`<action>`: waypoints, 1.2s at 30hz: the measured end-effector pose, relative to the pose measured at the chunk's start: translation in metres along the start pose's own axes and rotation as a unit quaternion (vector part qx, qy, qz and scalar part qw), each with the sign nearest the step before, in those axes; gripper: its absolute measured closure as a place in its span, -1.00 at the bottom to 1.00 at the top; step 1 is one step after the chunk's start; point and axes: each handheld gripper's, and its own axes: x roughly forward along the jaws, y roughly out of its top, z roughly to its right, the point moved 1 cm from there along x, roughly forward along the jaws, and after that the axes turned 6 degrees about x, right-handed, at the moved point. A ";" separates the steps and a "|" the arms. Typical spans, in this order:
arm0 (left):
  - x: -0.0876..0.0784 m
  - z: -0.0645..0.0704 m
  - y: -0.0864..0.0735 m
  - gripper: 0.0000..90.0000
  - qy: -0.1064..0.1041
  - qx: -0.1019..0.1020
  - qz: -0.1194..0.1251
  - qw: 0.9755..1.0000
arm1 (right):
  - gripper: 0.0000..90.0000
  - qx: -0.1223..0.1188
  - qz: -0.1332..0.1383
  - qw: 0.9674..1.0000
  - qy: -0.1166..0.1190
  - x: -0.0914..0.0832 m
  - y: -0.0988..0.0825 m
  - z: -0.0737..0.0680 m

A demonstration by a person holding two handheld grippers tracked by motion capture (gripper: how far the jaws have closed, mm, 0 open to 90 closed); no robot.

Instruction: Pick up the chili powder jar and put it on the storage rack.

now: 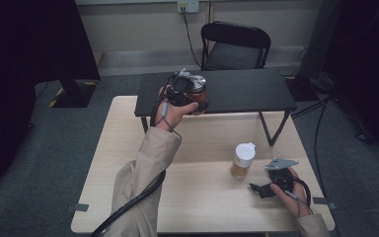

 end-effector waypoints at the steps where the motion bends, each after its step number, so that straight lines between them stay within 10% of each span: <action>1: 0.001 -0.001 0.001 -0.33 -0.001 0.000 -0.001 1.000 | -1.00 0.000 0.000 1.000 0.000 0.000 0.000 0.000; 28: 0.009 -0.006 -0.002 -0.33 0.039 -0.026 0.013 0.999 | -1.00 0.000 0.000 1.000 0.000 0.000 0.000 0.000; 36: 0.006 -0.003 -0.004 -0.78 0.058 -0.052 0.015 0.997 | -1.00 0.000 0.000 1.000 0.000 0.000 0.000 0.000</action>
